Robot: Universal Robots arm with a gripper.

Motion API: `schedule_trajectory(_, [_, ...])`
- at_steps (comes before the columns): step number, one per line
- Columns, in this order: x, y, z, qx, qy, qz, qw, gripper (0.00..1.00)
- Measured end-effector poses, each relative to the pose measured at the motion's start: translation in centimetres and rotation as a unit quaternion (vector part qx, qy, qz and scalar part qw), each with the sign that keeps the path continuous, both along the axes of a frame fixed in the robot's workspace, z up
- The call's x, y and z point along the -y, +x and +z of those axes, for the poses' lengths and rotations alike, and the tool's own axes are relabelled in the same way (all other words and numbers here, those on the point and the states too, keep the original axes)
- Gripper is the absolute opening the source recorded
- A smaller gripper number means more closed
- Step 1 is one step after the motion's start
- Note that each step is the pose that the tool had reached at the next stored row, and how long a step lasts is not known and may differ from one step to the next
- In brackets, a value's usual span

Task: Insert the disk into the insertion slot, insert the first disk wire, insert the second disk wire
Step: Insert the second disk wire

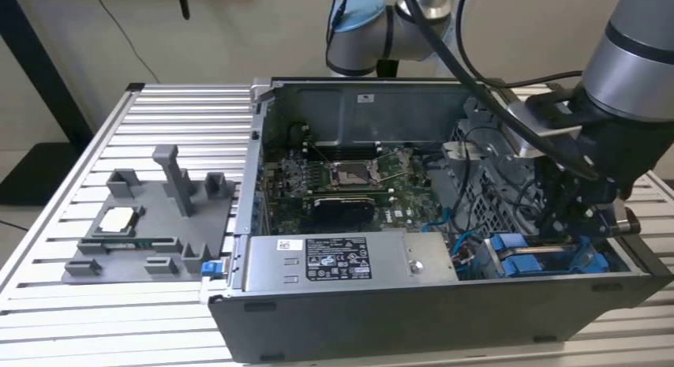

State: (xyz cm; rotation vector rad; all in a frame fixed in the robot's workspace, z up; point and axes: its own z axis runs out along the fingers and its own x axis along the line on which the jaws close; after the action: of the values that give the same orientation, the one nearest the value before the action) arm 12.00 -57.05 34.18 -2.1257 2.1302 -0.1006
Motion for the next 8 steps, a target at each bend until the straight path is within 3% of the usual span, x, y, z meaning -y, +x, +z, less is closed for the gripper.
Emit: schedule_trajectory(8, [-0.05, -0.09, -0.14, 0.0002, -0.0001, 0.0, 1.0, 0.16])
